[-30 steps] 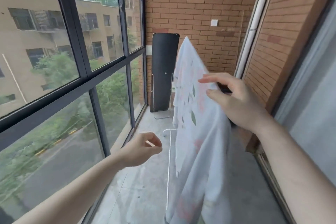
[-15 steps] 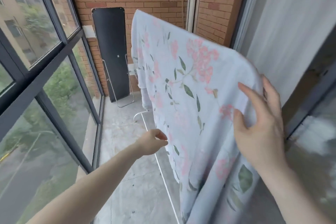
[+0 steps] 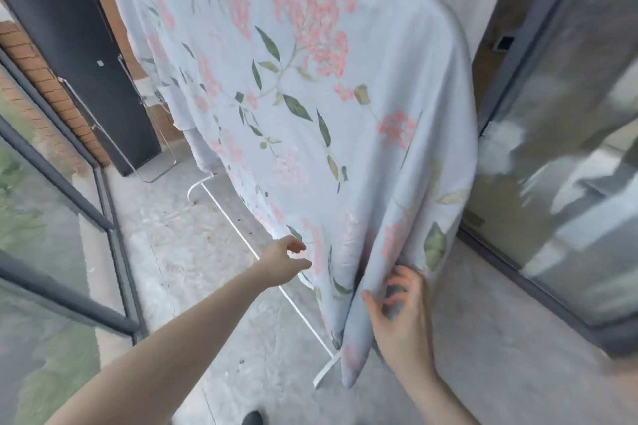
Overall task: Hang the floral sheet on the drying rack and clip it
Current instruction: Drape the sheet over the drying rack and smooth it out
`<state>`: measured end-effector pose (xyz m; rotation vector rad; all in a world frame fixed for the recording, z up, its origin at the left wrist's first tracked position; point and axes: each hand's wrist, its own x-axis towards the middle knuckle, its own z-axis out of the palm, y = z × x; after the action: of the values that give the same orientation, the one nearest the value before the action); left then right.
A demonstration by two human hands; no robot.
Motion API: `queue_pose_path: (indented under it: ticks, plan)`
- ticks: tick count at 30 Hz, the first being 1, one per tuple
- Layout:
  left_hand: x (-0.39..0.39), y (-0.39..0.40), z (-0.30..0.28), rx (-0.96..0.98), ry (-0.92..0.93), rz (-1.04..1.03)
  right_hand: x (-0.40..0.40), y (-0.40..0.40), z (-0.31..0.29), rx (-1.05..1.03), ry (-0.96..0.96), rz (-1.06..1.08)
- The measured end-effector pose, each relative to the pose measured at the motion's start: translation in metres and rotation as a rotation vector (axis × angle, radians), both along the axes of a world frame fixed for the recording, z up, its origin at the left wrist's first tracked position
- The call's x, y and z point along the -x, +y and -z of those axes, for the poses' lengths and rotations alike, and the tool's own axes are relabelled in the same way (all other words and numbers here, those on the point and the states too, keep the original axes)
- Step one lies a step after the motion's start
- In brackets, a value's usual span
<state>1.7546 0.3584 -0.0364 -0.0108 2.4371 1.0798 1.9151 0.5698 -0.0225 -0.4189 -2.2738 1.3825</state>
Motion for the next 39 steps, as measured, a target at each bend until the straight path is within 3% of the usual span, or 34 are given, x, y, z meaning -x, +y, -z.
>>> queue_pose_path:
  ticks: [2, 6, 10, 14, 27, 39]
  plan:
    - [-0.002, 0.012, -0.013, 0.042, 0.170, 0.096, 0.009, 0.000, 0.014, 0.038, -0.119, 0.066]
    - [-0.008, 0.031, -0.049, 0.090, 0.458, 0.369, 0.030, -0.010, 0.035, -0.086, -0.242, 0.278]
    - [0.007, 0.052, -0.078, 0.052, 0.743, 0.407, 0.037, -0.014, 0.053, -0.162, -0.296, 0.321]
    - [0.021, 0.049, -0.071, 0.035, 0.853, 0.422, 0.034, -0.021, 0.074, -0.218, -0.315, 0.323]
    - [0.028, 0.006, -0.016, 0.294, 0.600, 0.486, 0.035, -0.031, 0.129, -0.320, -0.774, 0.204]
    - [0.035, -0.001, 0.011, 0.438, 0.423, 0.534, 0.048, -0.047, 0.154, -0.386, -1.059, 0.092]
